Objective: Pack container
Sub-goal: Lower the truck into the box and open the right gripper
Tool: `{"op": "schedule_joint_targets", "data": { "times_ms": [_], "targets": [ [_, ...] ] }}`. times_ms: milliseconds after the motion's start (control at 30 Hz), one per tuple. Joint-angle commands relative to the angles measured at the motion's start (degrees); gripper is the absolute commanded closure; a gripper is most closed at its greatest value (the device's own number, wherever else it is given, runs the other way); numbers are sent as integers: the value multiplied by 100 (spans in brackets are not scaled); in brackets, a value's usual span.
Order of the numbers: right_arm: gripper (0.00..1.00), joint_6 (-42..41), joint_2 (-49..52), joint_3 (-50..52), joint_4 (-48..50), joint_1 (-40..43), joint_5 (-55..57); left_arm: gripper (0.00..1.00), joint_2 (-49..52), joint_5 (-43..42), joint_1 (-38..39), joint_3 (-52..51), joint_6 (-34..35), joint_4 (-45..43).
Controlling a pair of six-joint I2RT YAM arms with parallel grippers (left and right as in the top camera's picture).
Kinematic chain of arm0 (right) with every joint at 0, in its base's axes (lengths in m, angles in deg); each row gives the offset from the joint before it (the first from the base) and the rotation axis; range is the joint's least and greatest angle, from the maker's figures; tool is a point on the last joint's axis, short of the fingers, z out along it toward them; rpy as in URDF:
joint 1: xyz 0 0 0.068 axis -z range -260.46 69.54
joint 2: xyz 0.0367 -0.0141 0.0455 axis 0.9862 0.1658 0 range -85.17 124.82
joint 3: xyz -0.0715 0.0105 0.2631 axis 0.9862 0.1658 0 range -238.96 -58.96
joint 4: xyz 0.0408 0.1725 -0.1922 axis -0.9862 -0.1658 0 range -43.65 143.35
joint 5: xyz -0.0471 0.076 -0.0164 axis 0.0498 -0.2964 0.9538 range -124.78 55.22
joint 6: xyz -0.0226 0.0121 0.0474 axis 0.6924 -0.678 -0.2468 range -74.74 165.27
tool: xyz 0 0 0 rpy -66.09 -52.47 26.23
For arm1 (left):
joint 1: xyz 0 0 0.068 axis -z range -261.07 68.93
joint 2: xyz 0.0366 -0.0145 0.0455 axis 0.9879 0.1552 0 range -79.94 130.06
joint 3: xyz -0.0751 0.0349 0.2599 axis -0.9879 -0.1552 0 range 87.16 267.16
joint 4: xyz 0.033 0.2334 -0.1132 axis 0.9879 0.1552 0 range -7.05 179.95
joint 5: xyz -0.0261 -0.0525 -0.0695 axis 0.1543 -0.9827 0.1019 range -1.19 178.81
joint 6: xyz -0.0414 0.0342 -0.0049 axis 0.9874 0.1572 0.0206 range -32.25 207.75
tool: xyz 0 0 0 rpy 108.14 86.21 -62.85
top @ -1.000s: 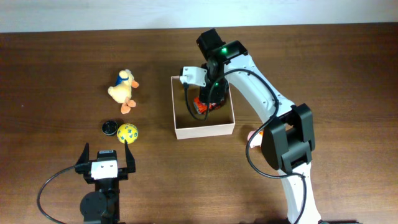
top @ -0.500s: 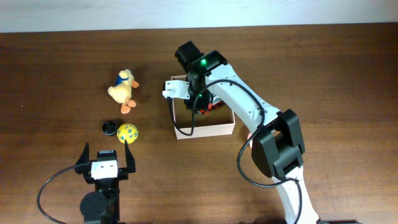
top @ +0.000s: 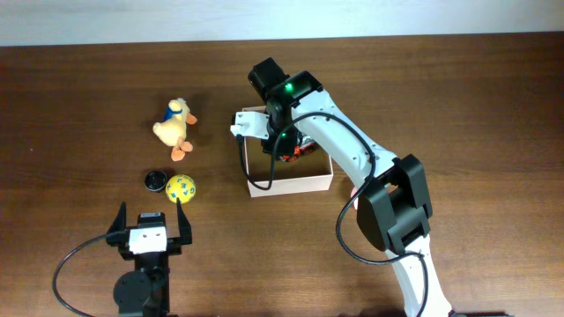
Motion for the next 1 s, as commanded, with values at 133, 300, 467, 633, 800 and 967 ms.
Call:
{"op": "schedule_joint_targets", "data": {
  "times_ms": [133, 300, 467, 633, 800, 967],
  "targets": [
    [90, -52, -31, -85, -22, 20, -35, 1, -50, -57, 22, -44, -92, -15],
    [90, -199, 184, -85, -109, 96, -35, 1, -50, -57, 22, -44, -92, -17],
    [90, -197, 273, -85, -149, 164, -33, 1, -50, -57, 22, -44, -92, -17],
    [90, -197, 278, -85, -258, 302, -33, 1, -50, -57, 22, -44, -92, -15],
    [90, -199, 278, -85, -337, 446, -33, 1, -50, -57, 22, -44, -92, -15],
    [90, -197, 278, -81, -317, 535, -33, 1, -50, -57, 22, -44, -92, -17]
  ]
}}
